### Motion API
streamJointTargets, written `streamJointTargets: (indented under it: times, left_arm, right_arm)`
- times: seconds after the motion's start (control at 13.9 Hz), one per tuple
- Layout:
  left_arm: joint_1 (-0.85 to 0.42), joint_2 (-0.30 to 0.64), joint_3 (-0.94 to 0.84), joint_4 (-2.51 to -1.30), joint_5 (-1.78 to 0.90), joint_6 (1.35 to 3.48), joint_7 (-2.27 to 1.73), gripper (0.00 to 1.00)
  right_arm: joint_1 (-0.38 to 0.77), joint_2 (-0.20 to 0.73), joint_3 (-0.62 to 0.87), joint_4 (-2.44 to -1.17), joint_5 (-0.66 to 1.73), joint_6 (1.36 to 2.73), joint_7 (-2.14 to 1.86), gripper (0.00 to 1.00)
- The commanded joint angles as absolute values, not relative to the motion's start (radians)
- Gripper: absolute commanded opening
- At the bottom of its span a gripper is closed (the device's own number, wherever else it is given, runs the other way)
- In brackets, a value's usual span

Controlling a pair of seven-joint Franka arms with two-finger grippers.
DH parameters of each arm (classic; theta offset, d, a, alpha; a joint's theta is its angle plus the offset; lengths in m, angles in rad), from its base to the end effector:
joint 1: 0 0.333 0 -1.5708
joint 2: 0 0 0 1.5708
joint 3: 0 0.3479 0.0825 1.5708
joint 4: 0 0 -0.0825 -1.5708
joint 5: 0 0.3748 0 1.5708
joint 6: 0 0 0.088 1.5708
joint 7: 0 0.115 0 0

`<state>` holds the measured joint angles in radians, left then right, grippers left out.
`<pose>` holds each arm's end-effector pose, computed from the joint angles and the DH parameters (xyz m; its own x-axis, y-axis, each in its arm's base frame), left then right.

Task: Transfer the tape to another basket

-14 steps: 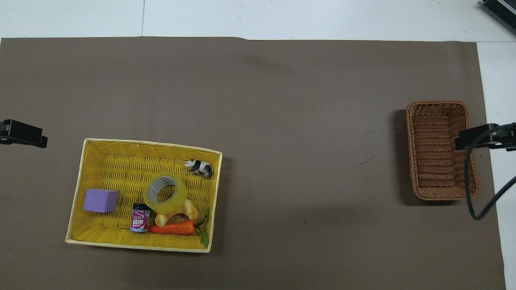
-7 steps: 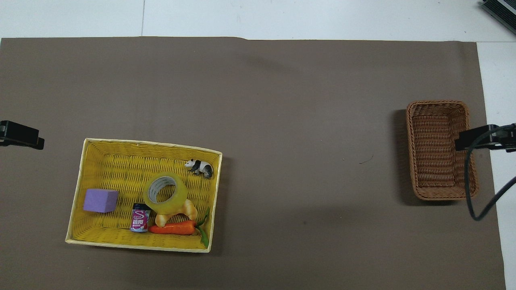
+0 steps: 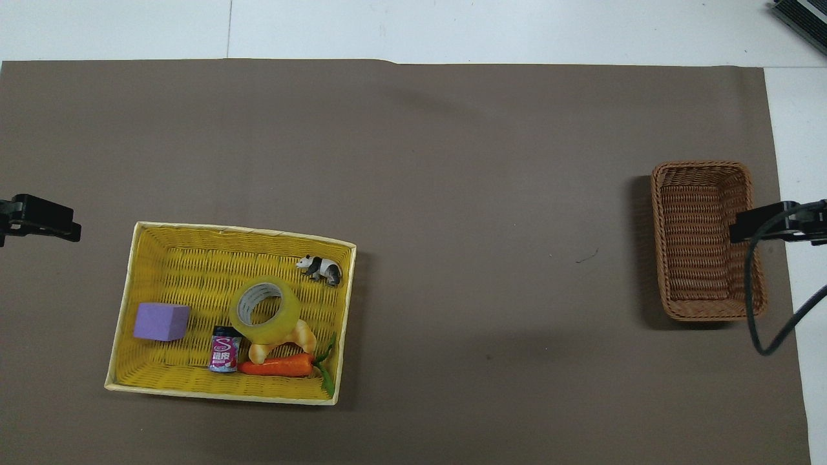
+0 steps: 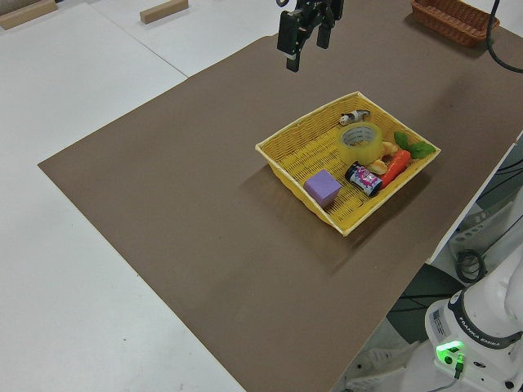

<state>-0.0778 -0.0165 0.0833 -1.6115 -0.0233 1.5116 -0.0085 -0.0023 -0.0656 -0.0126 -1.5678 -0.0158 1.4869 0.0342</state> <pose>0.5316 0.0005 0.6337 0.9964 0.0125 -0.0835 0.0145 -0.9996 0.0239 0.5139 -0.0099 0.6772 0.9986 -0.0504 -0.0148 -0.0501 -0.9986 0.0154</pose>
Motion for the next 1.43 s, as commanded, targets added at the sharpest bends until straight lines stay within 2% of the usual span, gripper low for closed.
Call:
streamJointTargets:
  times: [0.0,0.36,1.36]
  left_arm:
    - [-0.126,-0.046,0.083,-1.699,-0.025,1.603,-0.092,1.0]
    - [-0.192,-0.074,0.083,-1.845,-0.023,1.775,-0.195,1.0]
    - [-0.241,-0.08,0.083,-2.057,-0.018,1.937,-0.216,1.0]
  right_arm:
    - [-0.012,-0.089,-0.012,-1.597,0.006,1.502,0.015,1.0]
    - [-0.014,-0.089,-0.012,-1.597,0.006,1.503,0.014,1.0]
    - [-0.012,-0.089,-0.012,-1.597,0.006,1.502,0.014,1.0]
